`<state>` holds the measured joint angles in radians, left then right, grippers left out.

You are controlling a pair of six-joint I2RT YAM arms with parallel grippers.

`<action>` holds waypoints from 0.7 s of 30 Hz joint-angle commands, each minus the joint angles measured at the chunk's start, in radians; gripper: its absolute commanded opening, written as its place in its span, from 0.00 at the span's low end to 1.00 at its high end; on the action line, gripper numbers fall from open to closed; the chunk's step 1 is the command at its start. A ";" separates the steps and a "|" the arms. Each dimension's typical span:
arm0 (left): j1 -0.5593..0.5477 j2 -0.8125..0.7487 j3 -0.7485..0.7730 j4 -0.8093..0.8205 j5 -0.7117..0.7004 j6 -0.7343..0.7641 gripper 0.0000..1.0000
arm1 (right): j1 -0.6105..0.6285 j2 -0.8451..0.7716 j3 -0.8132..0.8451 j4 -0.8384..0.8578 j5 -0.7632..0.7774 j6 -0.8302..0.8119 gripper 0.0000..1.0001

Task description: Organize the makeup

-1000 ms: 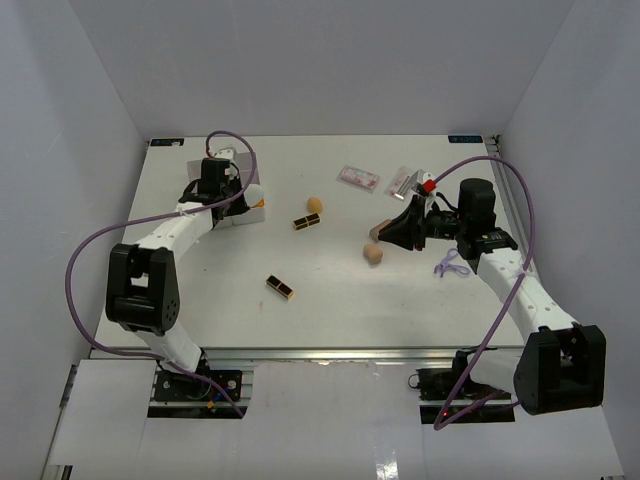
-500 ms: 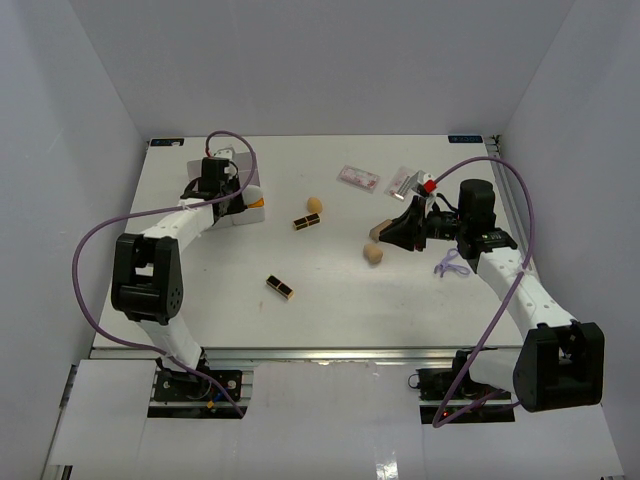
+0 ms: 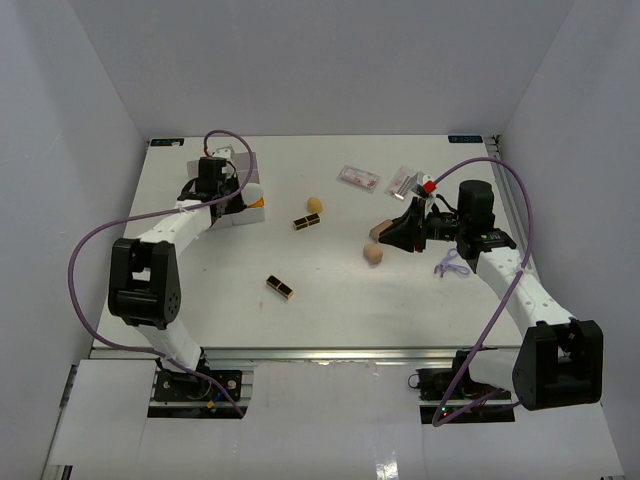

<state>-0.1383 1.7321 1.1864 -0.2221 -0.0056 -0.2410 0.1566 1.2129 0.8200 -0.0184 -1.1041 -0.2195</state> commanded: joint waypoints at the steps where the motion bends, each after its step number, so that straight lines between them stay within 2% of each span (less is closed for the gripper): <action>1: 0.008 -0.147 -0.016 0.015 0.068 -0.006 0.20 | -0.006 -0.001 0.001 0.038 -0.030 -0.012 0.26; 10: 0.008 -0.220 -0.009 -0.016 0.160 -0.028 0.22 | -0.011 -0.001 0.001 0.038 -0.031 -0.012 0.26; 14: 0.007 -0.193 0.036 -0.040 0.222 -0.027 0.24 | -0.012 0.001 -0.001 0.038 -0.031 -0.011 0.26; 18: 0.006 -0.136 0.093 -0.058 0.246 -0.008 0.29 | -0.015 0.000 -0.001 0.038 -0.033 -0.011 0.26; 21: 0.006 -0.092 0.131 -0.067 0.251 0.007 0.40 | -0.020 0.001 -0.002 0.038 -0.035 -0.011 0.26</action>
<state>-0.1383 1.6033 1.2432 -0.2731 0.2004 -0.2559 0.1492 1.2129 0.8200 -0.0181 -1.1103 -0.2198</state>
